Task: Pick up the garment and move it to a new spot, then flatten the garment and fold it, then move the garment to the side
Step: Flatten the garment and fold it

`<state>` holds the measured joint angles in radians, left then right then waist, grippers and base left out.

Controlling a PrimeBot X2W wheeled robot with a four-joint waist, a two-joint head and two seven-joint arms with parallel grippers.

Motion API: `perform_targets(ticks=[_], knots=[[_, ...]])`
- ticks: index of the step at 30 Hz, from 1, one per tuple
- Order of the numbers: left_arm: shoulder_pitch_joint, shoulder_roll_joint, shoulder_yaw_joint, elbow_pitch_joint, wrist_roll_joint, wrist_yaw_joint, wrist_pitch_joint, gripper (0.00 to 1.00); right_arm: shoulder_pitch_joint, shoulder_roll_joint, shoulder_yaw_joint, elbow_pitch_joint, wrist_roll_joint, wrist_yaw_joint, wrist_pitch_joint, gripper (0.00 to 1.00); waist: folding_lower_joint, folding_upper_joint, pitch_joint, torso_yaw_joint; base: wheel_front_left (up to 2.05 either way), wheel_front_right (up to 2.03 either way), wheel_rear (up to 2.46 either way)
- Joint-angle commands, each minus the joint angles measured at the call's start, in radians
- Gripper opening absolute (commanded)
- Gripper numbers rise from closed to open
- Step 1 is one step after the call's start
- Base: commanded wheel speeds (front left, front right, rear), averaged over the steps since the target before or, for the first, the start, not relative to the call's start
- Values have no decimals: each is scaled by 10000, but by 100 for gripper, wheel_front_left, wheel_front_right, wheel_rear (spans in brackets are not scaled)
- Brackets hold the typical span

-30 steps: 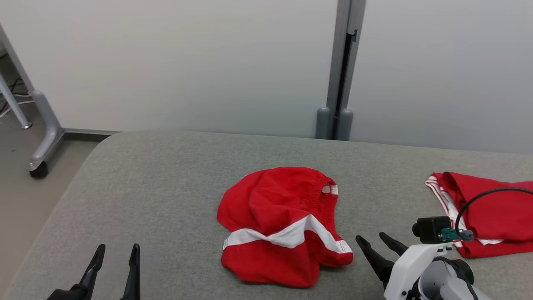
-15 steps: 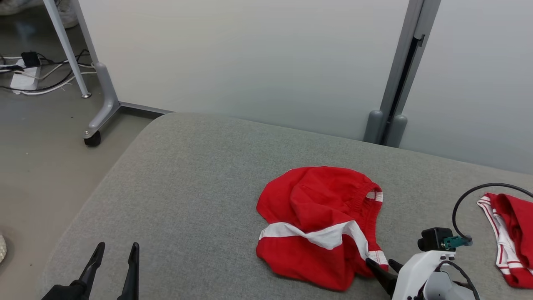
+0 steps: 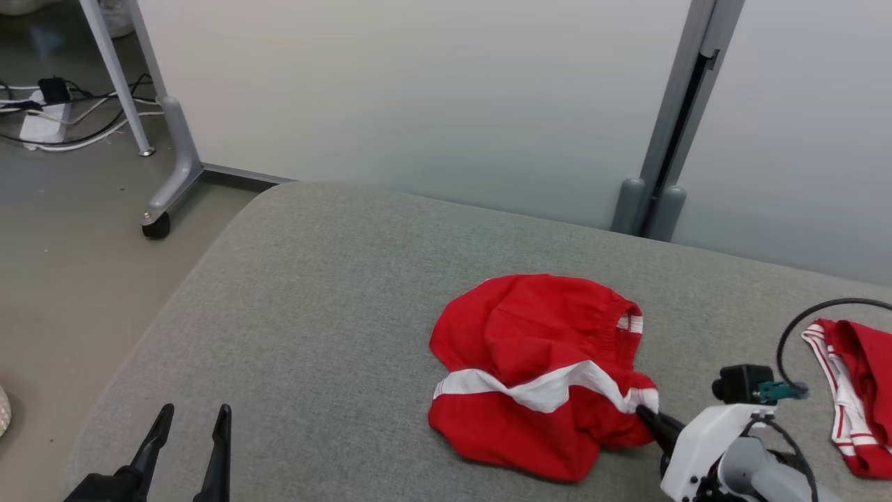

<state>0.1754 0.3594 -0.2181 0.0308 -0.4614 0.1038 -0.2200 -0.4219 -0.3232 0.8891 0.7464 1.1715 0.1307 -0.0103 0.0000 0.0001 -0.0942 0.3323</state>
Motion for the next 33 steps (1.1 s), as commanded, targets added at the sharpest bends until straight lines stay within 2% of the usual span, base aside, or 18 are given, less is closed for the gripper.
perform_targets(ticks=[1,3,13,19,20,22,23,24,28,33], knots=[[-127,65,23,-46,-80,36,6,100,-180,-215,-92,-148,184,2,-352,0,0,-1,-73,-194,0,0,0],[-96,73,37,-47,-105,41,-5,100,-232,-332,-164,-252,285,2,-497,0,0,-1,-97,-291,0,0,0],[26,-1,-55,-145,-123,98,-59,100,24,-1818,-185,-790,528,2,-930,0,0,-1,-226,-1300,0,0,0],[32,-24,-87,-129,-162,87,-96,100,888,-2047,-137,-772,802,2,-892,0,0,-1,-230,-1869,0,0,0],[19,-31,-101,-121,-168,81,-97,100,1020,-1991,-114,-716,847,2,-872,13,0,-1,-224,-1931,0,0,0],[-46,-35,-124,-104,-169,78,-96,100,1201,-1893,-41,-567,835,2,-853,45,0,-1,-213,-2032,0,0,0],[-74,-39,-129,-100,-175,85,-97,100,1240,-1829,-19,-471,803,2,-894,87,0,-1,-213,-2084,0,0,0],[-90,-39,-128,-101,-185,94,-100,100,1275,-1747,-2,-380,801,2,-921,100,0,-1,-215,-2135,0,0,0],[-69,-1,-103,-55,-221,98,-112,100,1289,-1504,6,-269,783,2,-1062,100,0,-1,-247,-2361,0,0,0],[-88,16,-73,-99,-219,145,-136,100,1055,-1673,-18,-367,406,2,-1503,100,0,-1,-330,-2629,0,0,0]])
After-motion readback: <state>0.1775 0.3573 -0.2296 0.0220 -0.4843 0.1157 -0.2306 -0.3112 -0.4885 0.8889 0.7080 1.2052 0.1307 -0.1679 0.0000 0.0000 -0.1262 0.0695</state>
